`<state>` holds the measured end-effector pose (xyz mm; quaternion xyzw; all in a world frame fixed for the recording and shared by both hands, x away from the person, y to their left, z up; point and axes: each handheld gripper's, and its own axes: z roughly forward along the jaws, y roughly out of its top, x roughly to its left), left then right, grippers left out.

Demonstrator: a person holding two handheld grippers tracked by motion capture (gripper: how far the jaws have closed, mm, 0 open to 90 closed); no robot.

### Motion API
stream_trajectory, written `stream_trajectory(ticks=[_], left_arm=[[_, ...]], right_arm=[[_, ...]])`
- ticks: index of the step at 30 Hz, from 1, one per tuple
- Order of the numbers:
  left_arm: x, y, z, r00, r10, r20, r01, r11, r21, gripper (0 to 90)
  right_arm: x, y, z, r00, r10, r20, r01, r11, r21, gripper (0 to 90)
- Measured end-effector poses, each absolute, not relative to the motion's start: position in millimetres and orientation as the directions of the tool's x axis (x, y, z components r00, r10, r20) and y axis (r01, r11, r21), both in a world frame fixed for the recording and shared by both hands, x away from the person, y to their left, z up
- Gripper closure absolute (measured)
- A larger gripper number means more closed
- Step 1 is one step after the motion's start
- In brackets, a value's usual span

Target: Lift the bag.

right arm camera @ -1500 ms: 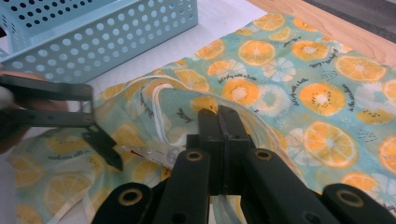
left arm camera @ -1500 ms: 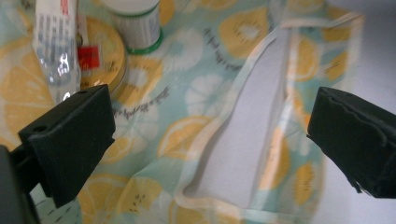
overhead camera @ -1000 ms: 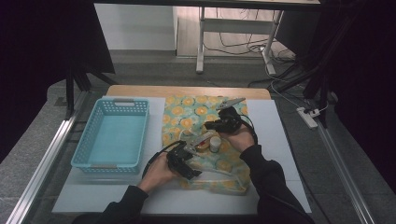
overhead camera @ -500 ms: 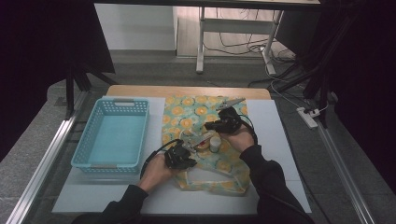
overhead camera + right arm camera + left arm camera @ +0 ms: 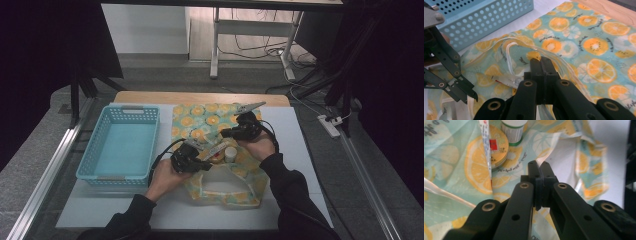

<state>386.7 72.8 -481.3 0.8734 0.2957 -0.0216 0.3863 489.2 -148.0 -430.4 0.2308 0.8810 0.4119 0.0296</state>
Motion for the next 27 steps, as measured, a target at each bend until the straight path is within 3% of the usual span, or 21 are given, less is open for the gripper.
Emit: stream_trajectory(ticks=[8, 27], left_arm=[[391, 78, -461, 0.822, 0.49, -0.291, 0.535, -0.486, 0.692, 90.0], [403, 91, -399, 0.839, 0.485, -0.248, 0.467, -0.407, 0.785, 90.0]], right_arm=[[487, -151, -418, -0.893, 0.423, 0.152, 0.384, 0.544, 0.746, 90.0], [484, -154, -381, -0.899, 0.422, 0.115, 0.353, 0.546, 0.76, 90.0]])
